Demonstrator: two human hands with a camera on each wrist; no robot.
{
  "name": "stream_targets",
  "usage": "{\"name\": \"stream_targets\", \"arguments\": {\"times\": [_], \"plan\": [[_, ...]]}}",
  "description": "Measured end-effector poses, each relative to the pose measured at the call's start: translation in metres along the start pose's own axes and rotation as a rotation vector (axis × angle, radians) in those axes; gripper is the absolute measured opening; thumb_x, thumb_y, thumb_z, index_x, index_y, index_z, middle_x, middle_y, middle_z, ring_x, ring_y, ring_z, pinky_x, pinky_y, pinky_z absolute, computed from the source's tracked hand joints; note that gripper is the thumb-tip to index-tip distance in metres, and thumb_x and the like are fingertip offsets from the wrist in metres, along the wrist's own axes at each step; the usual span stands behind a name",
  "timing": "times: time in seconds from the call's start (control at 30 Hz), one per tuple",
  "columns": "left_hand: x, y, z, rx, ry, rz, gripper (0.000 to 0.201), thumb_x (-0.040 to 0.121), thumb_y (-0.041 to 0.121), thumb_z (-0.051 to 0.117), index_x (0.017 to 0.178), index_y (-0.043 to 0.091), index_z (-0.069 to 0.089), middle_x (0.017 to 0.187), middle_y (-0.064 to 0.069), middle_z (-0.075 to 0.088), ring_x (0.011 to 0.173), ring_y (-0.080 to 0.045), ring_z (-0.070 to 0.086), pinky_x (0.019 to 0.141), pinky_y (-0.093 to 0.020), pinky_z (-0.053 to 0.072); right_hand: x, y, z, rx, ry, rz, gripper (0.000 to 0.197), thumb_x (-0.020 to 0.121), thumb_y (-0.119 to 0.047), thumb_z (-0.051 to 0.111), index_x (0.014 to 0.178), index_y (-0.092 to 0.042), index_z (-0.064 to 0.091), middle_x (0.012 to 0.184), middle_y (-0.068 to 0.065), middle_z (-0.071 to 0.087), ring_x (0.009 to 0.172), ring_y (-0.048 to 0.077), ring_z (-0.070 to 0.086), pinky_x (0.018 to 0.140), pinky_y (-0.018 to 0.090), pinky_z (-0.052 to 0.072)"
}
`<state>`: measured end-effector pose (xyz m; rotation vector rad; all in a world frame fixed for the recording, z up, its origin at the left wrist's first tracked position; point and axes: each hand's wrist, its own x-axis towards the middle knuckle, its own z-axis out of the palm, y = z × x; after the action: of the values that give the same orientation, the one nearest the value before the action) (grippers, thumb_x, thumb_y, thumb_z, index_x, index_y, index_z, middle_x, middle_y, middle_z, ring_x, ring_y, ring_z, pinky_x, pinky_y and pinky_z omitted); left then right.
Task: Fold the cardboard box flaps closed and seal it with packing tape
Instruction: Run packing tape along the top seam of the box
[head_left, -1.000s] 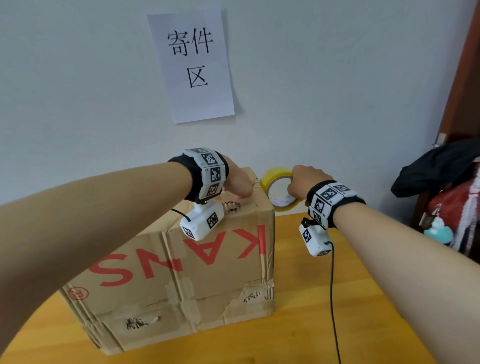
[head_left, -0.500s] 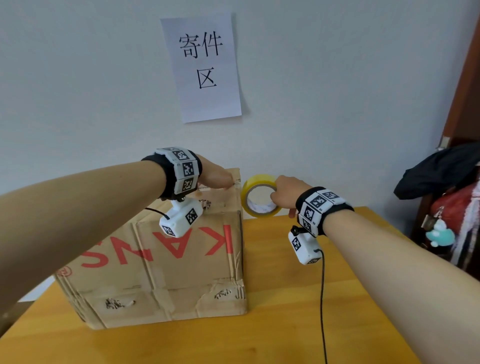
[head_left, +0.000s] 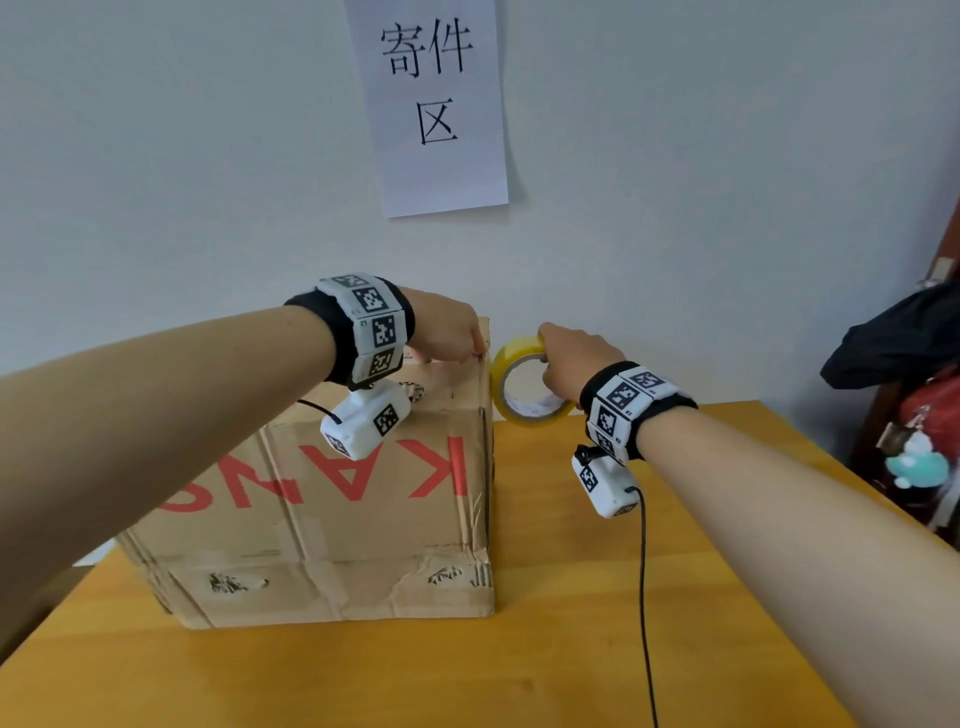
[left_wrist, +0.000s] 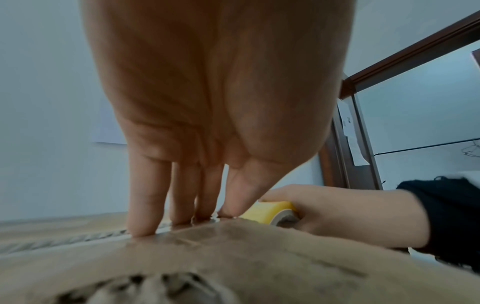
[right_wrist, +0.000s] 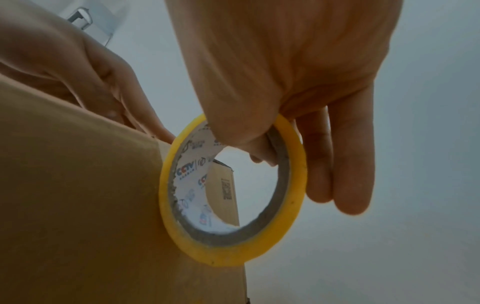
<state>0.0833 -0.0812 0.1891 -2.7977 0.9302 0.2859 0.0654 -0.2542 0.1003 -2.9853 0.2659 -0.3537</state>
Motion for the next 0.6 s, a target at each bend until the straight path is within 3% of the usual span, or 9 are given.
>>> {"name": "stream_targets", "arguments": {"times": [0.07, 0.2, 0.4, 0.6], "plan": [[0.002, 0.0, -0.001, -0.041, -0.008, -0.008, 0.046, 0.097, 0.008, 0.039, 0.136, 0.02, 0.06, 0.11, 0.006, 0.058, 0.085, -0.019, 0.06, 0.081, -0.027, 0.047, 0.0, -0.001, -0.001, -0.013, 0.007, -0.005, 0.016, 0.095, -0.006, 0.046, 0.109, -0.013, 0.048, 0.083, 0.004, 0.05, 0.074, 0.024, 0.051, 0.063, 0.034, 0.041], [0.004, 0.0, 0.001, -0.088, -0.018, -0.008, 0.046, 0.098, 0.008, 0.038, 0.139, 0.019, 0.057, 0.118, 0.007, 0.055, 0.086, -0.017, 0.057, 0.082, -0.026, 0.045, -0.001, 0.001, 0.001, -0.011, -0.001, -0.006, 0.013, 0.095, -0.006, 0.047, 0.106, -0.013, 0.047, 0.089, 0.007, 0.053, 0.076, 0.026, 0.052, 0.065, 0.034, 0.042], [0.006, 0.004, 0.001, -0.109, -0.036, -0.01, 0.038, 0.097, 0.007, 0.042, 0.128, 0.014, 0.063, 0.101, 0.005, 0.056, 0.099, -0.026, 0.059, 0.076, -0.026, 0.046, -0.003, 0.003, -0.001, -0.017, 0.002, -0.005, 0.011, 0.095, -0.007, 0.048, 0.102, -0.014, 0.045, 0.088, 0.006, 0.053, 0.078, 0.026, 0.053, 0.066, 0.034, 0.042], [0.005, 0.009, 0.002, -0.054, -0.04, -0.024, 0.036, 0.098, 0.011, 0.043, 0.13, 0.011, 0.061, 0.126, -0.004, 0.061, 0.106, -0.028, 0.062, 0.09, -0.034, 0.053, -0.007, 0.013, 0.004, -0.043, 0.001, 0.001, 0.012, 0.095, -0.003, 0.047, 0.099, -0.014, 0.042, 0.079, 0.004, 0.048, 0.072, 0.025, 0.05, 0.06, 0.032, 0.037]]}}
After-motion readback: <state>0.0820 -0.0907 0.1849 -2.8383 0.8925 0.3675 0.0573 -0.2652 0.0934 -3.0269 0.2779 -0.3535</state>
